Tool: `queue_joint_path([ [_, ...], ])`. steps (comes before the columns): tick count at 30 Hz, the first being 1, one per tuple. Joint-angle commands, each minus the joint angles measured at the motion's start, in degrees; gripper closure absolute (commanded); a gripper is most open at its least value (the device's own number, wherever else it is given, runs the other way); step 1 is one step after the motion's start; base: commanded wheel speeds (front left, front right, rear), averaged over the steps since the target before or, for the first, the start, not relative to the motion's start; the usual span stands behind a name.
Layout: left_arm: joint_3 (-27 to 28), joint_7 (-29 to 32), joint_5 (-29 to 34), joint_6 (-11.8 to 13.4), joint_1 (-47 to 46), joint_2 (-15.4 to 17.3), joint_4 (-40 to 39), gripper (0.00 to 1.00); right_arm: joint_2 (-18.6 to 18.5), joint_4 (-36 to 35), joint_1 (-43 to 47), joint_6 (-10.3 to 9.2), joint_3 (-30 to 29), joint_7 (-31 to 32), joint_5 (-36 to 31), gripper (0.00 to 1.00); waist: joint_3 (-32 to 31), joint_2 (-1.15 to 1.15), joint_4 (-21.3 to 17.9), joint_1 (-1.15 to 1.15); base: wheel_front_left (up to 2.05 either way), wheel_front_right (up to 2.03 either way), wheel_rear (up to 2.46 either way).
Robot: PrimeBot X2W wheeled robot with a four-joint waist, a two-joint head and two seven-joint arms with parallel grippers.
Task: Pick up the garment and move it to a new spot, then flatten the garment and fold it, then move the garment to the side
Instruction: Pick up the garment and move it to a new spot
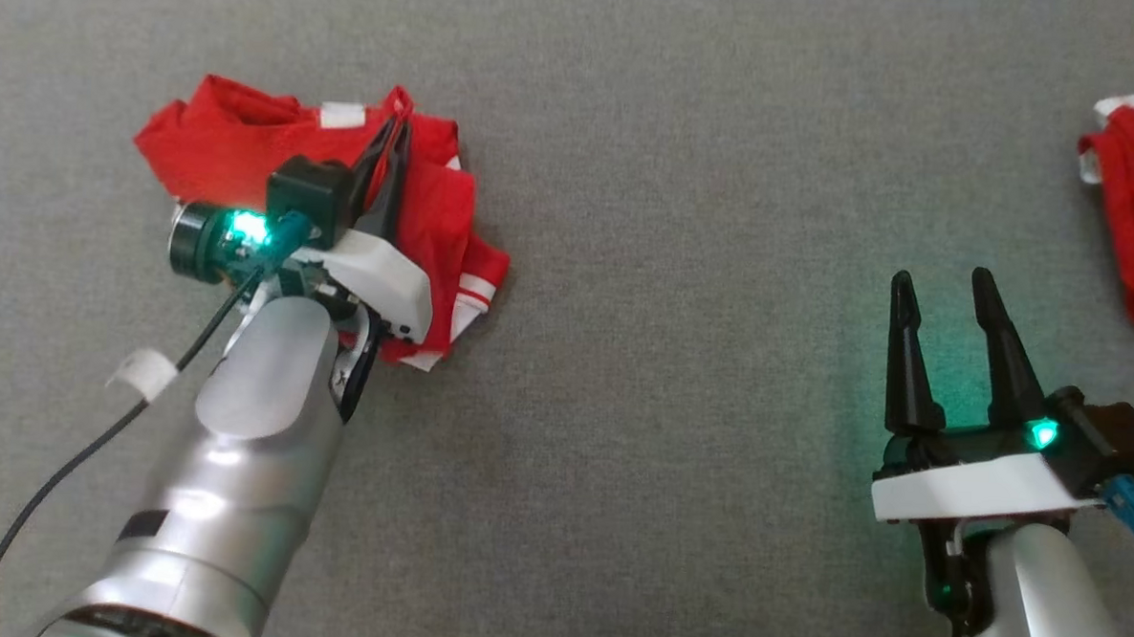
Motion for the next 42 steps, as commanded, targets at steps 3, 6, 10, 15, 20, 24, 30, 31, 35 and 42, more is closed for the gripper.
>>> queue_joint_path([
  [3, 1.64, -3.95, -0.78, -0.64, -1.45, 1.65, -5.67, 1.00, -0.25, -0.87, 0.59, -0.05, 1.47, -0.62, 0.73, 0.00, -4.09, 0.00, 0.23, 0.00, 0.00, 0.00, 0.00],
  [6, 2.13, -4.92, -0.64, -1.26, -0.81, 3.09, -14.05, 1.00, -0.25, -0.55, 1.07, -0.05, 1.78, -0.62, 1.74, 0.00, -7.26, 0.00, -0.23, 0.00, 0.00, 0.00, 0.00],
  [10, 3.71, -5.03, -0.02, -1.65, 0.42, 6.12, -29.93, 1.00, -0.25, -0.44, 1.49, -0.05, 2.09, -0.62, 2.80, 0.00, -10.89, 0.00, -1.42, 0.00, 0.00, 0.00, 0.00],
  [15, 4.36, -2.76, -0.21, -2.34, 0.80, 9.87, -43.14, 1.00, -0.25, -0.45, 1.69, -0.05, 2.42, -0.62, 4.27, 0.00, -13.40, 0.00, -3.73, 0.00, 0.00, 0.00, 0.00],
  [20, 3.86, 1.78, -0.27, -2.75, 0.21, 11.96, -49.25, 1.00, -0.25, -0.37, 1.88, -0.05, 3.20, -0.62, 5.20, 0.00, -13.85, 0.00, -5.90, 0.00, 0.00, 0.00, 0.00],
  [24, 3.43, 3.85, -0.45, -2.92, -0.05, 12.98, -52.28, 1.00, -0.25, -0.74, 1.25, -0.05, 4.03, -0.62, 6.14, 0.00, -12.79, 0.00, -9.07, 0.00, 0.00, 0.00, 0.00],
  [30, -0.11, 4.97, 0.18, -3.60, -2.30, 13.84, -55.42, 1.00, -0.25, -2.01, -1.10, -0.05, 5.21, -0.62, 7.62, 0.00, -8.47, 0.00, -15.80, 0.00, 0.00, 0.00, 0.00],
  [31, -0.87, 4.97, 0.30, -3.71, -2.93, 13.90, -55.45, 1.00, -0.25, -2.16, -1.41, -0.05, 5.29, -0.62, 7.95, 0.00, -7.94, 0.00, -16.71, 0.00, 0.00, 0.00, 0.00],
  [35, -4.32, 5.31, 0.59, -4.09, -6.04, 14.36, -54.61, 1.00, -0.25, -2.80, -2.29, -0.05, 5.94, -0.62, 9.46, 0.00, -5.69, 0.00, -20.33, 0.00, 0.00, 0.00, 0.00],
  [42, -10.51, 8.23, 0.76, -4.38, -13.94, 18.97, -45.10, 1.00, -0.25, -5.18, -4.17, -0.05, 9.23, -0.62, 12.33, 0.00, 0.13, 0.00, -26.07, 0.00, 0.00, 0.00, 0.00],
])
